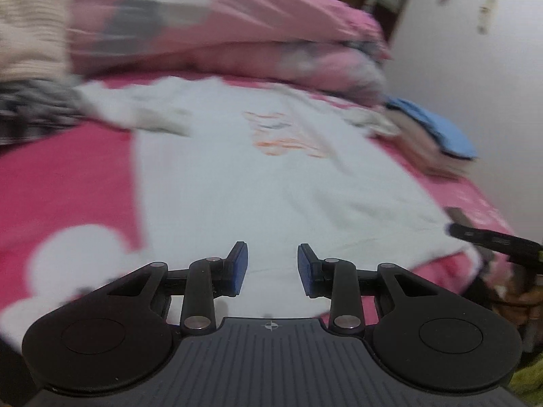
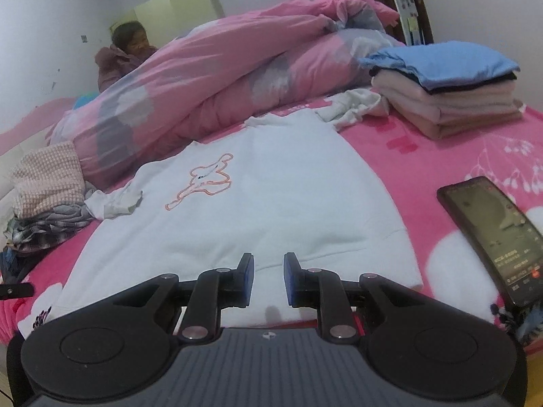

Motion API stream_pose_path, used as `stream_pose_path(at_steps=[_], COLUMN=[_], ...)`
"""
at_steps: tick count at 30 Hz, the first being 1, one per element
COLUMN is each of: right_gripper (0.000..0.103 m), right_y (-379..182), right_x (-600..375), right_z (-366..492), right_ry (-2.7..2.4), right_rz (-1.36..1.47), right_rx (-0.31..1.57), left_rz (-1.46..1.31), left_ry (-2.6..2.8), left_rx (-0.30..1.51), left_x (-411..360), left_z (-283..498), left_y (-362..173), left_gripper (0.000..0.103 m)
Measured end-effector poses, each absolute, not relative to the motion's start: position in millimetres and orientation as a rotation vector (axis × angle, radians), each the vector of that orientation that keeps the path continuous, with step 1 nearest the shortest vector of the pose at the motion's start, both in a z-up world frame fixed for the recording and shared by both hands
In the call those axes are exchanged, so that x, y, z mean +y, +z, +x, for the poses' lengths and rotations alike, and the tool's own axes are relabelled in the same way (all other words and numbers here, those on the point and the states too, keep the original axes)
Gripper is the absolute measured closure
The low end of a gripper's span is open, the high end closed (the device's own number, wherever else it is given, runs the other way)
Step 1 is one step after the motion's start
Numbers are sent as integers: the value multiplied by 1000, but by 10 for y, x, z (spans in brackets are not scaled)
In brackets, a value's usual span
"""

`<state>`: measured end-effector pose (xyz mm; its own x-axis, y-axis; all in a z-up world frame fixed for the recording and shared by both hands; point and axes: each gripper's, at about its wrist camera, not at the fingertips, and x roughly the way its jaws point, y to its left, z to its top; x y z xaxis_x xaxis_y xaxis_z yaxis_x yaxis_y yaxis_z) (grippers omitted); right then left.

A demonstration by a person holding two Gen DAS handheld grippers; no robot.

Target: Fold clothes

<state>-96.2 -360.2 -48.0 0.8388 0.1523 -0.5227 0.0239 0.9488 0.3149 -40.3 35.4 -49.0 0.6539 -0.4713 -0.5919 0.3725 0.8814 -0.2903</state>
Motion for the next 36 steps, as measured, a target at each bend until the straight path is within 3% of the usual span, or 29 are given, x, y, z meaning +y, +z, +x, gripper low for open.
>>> stream_pose_path(at_steps=[8, 20, 33, 36], right_gripper=[82, 82, 82, 82], right_y=[-470, -488, -519, -517], right_x=[-3467, -3343, -3429, -3447], right_z=[-957, -854, -883, -886], right_ry=[82, 128, 122, 121], right_rz=[323, 348, 395, 401], right_rx=[587, 601, 606, 603], left_rz=[-92, 7, 68, 51], left_ry=[-541, -439, -439, -425], left_rx=[749, 807, 831, 837], left_x=[-51, -162, -315, -303], left_z=[-292, -273, -279, -269], left_y=[-700, -899, -943, -940], left_gripper=[71, 49, 6, 4])
